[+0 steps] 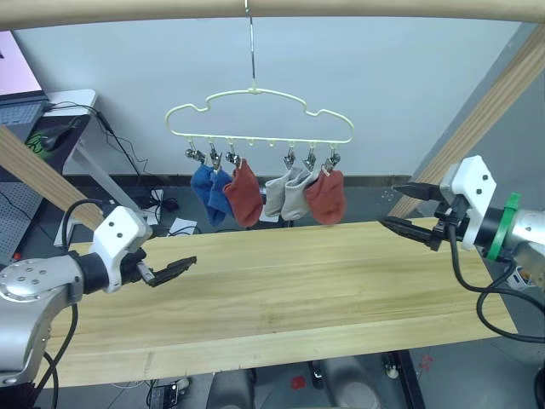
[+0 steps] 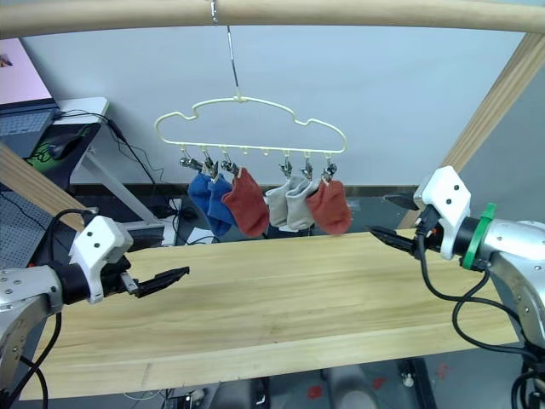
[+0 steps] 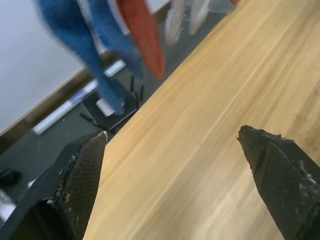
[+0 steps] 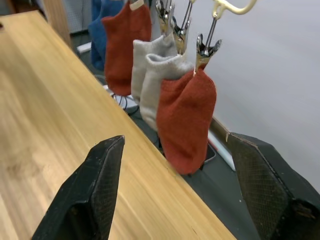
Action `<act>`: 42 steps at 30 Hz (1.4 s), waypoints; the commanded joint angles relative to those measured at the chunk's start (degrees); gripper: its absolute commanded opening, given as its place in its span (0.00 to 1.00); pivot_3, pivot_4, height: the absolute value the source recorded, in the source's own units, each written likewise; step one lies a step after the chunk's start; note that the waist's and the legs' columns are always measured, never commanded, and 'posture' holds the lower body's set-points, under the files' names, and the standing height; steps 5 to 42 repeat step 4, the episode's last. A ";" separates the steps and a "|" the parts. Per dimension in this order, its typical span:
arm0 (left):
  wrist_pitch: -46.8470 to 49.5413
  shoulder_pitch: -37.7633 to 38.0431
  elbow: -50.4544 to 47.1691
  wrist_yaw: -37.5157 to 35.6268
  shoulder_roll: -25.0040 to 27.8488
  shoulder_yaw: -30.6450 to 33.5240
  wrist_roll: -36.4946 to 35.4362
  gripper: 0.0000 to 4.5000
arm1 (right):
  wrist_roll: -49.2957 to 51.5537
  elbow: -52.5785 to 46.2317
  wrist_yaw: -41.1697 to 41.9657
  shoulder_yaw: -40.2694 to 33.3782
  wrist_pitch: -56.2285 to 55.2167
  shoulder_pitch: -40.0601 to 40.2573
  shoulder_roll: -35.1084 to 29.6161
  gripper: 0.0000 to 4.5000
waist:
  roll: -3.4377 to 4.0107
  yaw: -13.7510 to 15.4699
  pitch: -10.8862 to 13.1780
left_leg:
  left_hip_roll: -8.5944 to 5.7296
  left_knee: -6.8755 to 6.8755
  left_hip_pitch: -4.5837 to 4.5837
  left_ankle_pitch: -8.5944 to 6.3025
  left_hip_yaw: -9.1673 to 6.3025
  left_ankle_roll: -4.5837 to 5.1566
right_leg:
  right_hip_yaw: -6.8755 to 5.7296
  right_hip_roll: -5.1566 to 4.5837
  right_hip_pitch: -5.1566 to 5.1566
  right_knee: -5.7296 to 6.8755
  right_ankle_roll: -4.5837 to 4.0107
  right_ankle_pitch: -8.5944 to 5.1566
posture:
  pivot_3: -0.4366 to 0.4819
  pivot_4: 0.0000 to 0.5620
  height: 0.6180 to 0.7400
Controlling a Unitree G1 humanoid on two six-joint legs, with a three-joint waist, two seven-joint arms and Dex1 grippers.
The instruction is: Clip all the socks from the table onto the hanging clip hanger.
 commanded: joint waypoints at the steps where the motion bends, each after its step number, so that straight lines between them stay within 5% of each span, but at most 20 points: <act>1: 0.85 0.54 -0.07 -0.15 0.83 3.95 -1.35 1.00 | 0.75 1.70 2.81 -2.00 -3.10 -0.93 -2.14 0.76 | -0.06 0.60 -0.36 | 0.00 0.00 0.00 0.00 0.01 0.00 | 0.00 0.00 0.00 -0.01 -0.01 0.01 | 0.36 0.24 0.97; 42: 0.64 0.30 0.28 -0.07 0.33 4.80 -1.95 1.00 | 0.49 3.31 3.39 -1.28 -4.72 -1.75 -2.73 0.76 | -0.08 0.74 -0.73 | 0.00 -0.01 0.00 0.00 0.10 0.00 | -0.01 0.00 0.00 -0.01 -0.10 0.06 | 0.37 0.22 0.97</act>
